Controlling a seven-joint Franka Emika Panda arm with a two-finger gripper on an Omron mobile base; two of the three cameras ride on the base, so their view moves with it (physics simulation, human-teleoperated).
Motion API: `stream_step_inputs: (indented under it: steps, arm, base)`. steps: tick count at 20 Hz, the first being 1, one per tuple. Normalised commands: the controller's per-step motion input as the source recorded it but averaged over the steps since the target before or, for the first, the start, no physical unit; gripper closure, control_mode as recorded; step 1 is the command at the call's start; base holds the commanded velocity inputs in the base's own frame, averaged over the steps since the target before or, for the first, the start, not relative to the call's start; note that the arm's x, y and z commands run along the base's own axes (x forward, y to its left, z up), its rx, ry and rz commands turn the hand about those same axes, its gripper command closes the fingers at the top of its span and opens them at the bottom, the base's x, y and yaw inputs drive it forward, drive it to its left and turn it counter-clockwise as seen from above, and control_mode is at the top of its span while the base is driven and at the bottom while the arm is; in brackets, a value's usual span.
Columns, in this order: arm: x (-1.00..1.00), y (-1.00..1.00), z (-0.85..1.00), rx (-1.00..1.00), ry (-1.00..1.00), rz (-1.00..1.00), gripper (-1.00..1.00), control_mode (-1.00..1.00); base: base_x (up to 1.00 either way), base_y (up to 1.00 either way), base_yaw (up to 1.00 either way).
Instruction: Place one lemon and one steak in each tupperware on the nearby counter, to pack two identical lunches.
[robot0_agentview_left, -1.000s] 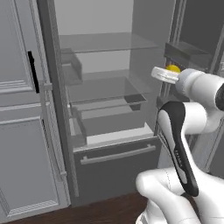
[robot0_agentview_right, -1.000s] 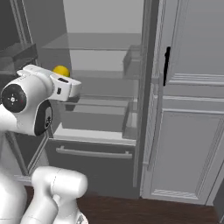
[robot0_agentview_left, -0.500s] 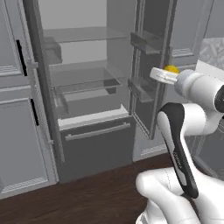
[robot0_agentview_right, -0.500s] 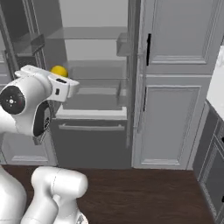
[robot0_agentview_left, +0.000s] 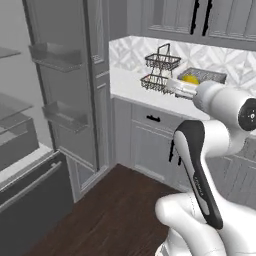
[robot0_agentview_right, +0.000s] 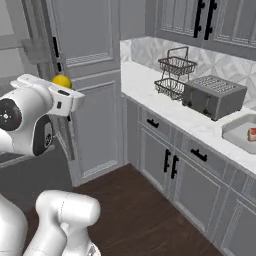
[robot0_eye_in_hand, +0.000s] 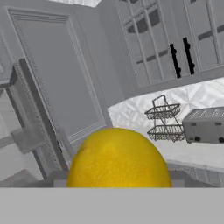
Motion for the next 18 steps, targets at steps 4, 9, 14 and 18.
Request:
stream_step_inputs:
  steps: [4,9,14,18]
  arm:
    - [0.00,0.00,0.00,0.00,0.00,0.00,1.00,1.00]
    - [0.00,0.00,0.00,0.00,0.00,0.00,1.00,1.00]
    - [0.00,0.00,0.00,0.00,0.00,0.00,1.00,1.00]
    - [0.00,0.00,0.00,0.00,0.00,0.00,1.00,1.00]
  base:
    - [-0.01,0.00,-0.94]
    - [0.00,0.00,-0.95]
    - [0.39,0.02,-0.78]
    - [1.00,0.19,-0.17]
